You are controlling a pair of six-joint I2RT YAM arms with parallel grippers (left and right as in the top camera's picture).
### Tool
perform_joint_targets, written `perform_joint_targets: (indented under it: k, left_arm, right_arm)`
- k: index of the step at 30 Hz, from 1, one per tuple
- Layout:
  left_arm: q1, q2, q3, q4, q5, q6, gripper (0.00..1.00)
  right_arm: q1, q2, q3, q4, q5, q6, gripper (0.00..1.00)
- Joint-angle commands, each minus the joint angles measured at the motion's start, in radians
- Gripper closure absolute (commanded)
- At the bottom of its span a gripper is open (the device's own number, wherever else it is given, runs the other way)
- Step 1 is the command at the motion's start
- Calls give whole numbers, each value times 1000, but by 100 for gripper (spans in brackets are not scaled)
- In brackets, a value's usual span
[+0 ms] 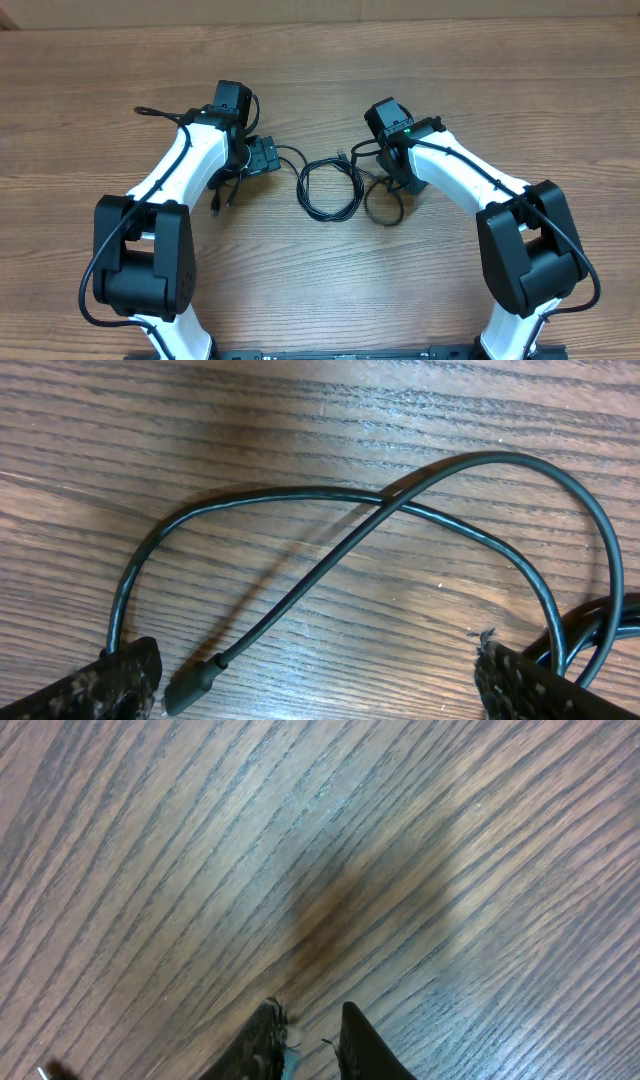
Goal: Untangle cables
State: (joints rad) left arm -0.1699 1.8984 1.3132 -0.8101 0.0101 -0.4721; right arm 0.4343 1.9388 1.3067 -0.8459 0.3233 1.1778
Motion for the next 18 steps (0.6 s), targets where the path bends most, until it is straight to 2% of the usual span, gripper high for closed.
perform_joint_targets:
  k: [1, 18]
  left_arm:
    - [1, -7, -9, 3, -18, -3, 0]
    - [1, -7, -9, 3, -18, -3, 0]
  right_arm:
    - [-5, 3, -12, 2, 25, 0, 82]
    - [-3, 3, -12, 2, 12, 0, 78]
